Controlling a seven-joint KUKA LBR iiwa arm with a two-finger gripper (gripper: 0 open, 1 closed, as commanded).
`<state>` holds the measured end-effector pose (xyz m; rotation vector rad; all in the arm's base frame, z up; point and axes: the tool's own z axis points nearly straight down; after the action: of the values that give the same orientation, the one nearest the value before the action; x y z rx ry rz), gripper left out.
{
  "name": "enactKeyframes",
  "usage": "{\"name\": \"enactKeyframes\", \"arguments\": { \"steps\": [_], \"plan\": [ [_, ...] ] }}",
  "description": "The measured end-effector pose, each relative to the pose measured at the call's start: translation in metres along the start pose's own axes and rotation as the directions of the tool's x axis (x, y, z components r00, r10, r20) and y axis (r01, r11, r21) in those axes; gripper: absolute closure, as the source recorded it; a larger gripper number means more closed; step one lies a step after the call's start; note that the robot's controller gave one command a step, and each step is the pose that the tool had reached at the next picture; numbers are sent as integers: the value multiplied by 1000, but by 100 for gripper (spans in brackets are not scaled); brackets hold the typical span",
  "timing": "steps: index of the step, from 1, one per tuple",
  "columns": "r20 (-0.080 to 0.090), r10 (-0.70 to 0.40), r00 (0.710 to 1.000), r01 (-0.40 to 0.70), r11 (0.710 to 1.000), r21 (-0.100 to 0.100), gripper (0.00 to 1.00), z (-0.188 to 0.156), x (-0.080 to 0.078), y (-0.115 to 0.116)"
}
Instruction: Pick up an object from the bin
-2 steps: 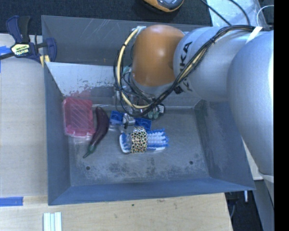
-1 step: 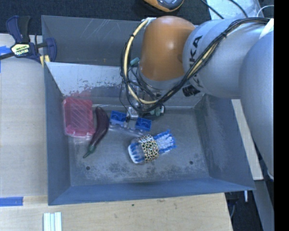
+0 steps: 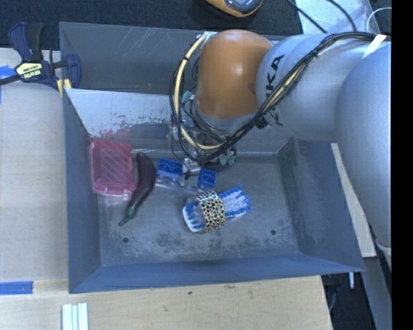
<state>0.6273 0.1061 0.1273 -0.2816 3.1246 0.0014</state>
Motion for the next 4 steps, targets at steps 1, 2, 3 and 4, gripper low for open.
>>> {"name": "enactKeyframes", "arguments": {
  "steps": [1, 2, 3, 4],
  "plan": [
    [1, 245, 970, -245, 970, -1, 0, 58, 1, 6],
    [5, 91, 996, -91, 996, -1, 100, 56, 0, 4],
    [5, 92, 996, -91, 996, -1, 100, 56, 0, 4],
    [1, 92, 996, -92, 996, -1, 100, 54, 1, 4]
  ]
}}
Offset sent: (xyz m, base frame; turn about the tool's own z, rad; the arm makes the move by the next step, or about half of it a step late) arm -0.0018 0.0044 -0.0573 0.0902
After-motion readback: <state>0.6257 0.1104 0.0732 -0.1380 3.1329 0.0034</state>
